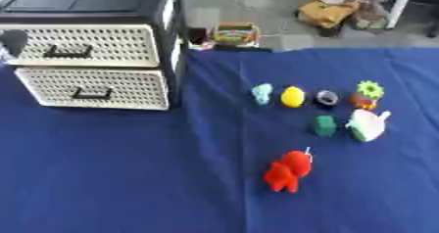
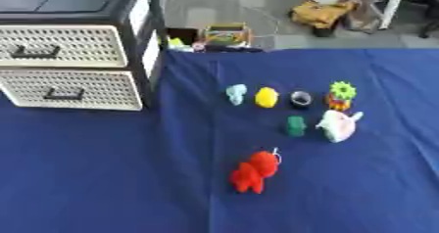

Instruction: Pick up objects from table and place into drawer.

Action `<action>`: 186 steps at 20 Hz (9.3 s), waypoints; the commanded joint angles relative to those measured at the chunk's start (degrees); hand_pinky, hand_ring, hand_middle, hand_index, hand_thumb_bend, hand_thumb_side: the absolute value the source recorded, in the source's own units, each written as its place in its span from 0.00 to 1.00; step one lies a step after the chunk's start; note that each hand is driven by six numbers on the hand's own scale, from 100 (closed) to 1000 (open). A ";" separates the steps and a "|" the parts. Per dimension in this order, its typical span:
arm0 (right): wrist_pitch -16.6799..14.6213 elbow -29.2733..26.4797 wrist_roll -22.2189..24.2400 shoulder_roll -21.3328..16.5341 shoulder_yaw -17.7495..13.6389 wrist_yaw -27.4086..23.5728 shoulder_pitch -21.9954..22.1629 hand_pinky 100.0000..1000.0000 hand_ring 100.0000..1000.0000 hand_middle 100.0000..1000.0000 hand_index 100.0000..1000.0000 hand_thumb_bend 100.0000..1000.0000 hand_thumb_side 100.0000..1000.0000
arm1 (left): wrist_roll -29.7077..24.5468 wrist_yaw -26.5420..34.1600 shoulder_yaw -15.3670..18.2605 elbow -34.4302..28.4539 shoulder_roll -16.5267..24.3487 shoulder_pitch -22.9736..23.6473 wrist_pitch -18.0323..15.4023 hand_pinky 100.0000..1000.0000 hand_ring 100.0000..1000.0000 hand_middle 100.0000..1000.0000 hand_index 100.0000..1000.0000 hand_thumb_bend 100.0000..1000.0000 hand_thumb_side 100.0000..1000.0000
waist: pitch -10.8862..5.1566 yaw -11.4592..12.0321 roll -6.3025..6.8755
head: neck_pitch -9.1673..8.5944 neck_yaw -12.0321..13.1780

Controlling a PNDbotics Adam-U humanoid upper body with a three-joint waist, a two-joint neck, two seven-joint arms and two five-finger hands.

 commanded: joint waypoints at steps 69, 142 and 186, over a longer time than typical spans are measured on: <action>-0.02 -0.90 -0.58 -1.84 1.75 -2.97 -1.89 0.59 0.69 0.67 0.70 0.00 1.00 | -27.95 -9.78 -4.94 44.07 -12.98 -35.32 -15.26 0.00 0.00 0.00 0.83 0.30 0.34 | 2.74 -0.14 0.86 | -4.50 1.64; -0.35 -0.90 -4.17 -1.08 0.77 -4.50 -1.56 0.59 0.68 0.66 0.70 0.00 1.00 | -26.18 -2.90 -8.59 36.88 -7.51 -26.44 -10.75 0.00 0.00 0.00 0.81 0.31 0.40 | 3.75 0.14 0.31 | -5.80 1.80; -0.85 -0.90 -4.64 -0.91 0.80 -5.00 -2.10 0.59 0.68 0.66 0.70 0.00 1.00 | -23.84 0.69 -7.89 20.16 1.29 -13.80 -5.54 0.00 0.00 0.00 0.78 0.29 0.40 | 3.78 0.02 -0.12 | -6.47 2.24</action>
